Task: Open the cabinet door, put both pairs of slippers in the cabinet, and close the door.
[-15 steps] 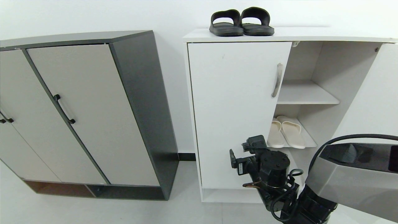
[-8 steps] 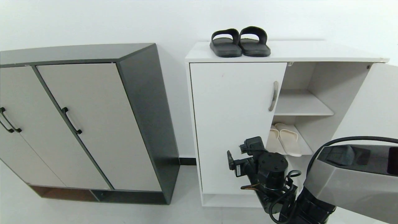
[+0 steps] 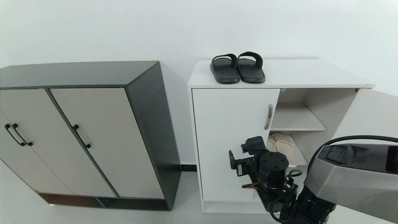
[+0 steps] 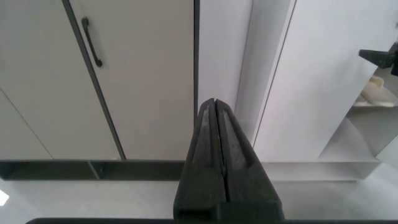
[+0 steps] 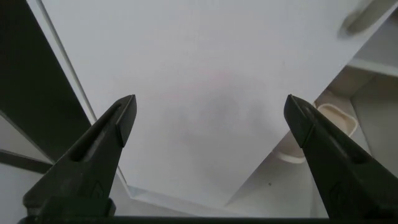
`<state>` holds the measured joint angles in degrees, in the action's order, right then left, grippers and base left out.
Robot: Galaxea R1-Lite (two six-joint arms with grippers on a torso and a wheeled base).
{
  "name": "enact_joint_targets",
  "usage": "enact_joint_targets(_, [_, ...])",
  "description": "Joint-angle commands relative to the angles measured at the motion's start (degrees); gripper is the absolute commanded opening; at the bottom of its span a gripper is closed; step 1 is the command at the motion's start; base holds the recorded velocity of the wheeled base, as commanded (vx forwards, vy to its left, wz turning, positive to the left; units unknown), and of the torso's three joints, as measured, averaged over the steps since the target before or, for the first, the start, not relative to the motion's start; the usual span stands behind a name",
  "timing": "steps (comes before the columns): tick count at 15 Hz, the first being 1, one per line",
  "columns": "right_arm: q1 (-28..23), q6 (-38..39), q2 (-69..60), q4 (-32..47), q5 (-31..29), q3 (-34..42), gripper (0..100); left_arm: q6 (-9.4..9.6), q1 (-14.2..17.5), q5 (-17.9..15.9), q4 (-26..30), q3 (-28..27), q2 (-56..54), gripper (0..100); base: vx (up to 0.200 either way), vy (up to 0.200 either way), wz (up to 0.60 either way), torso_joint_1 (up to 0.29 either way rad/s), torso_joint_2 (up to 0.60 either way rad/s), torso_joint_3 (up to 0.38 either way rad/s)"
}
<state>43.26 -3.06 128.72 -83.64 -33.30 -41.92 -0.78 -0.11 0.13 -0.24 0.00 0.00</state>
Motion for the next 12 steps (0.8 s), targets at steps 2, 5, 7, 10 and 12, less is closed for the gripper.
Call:
enact_joint_targets(2, [0.0,0.0,0.1,0.0,0.0,0.0,100,-0.01,-0.1,0.0,0.0,0.0,0.1,0,0.000,0.000,0.00,0.161,-0.49,-0.315])
enact_joint_targets(5, [0.0,0.0,0.2,0.0,0.0,0.0,100,-0.01,0.0,0.0,0.0,0.0,0.1,0,0.000,0.000,0.00,0.185,-0.49,-0.310])
enact_joint_targets(7, [-0.2,0.0,0.3,0.0,0.0,-0.1,100,-0.01,0.0,0.0,0.0,0.0,0.1,0,0.000,0.000,0.00,0.190,-0.51,-0.308])
enact_joint_targets(10, [-0.2,0.0,0.6,0.0,0.0,-0.1,100,-0.01,0.0,0.0,0.0,0.0,0.1,0,0.000,0.000,0.00,0.211,-0.52,-0.312])
enact_joint_targets(12, [-0.2,0.0,1.0,0.1,0.1,-0.2,100,-0.01,0.0,0.0,0.0,0.0,0.1,0,0.000,0.000,0.00,0.220,-0.54,-0.308])
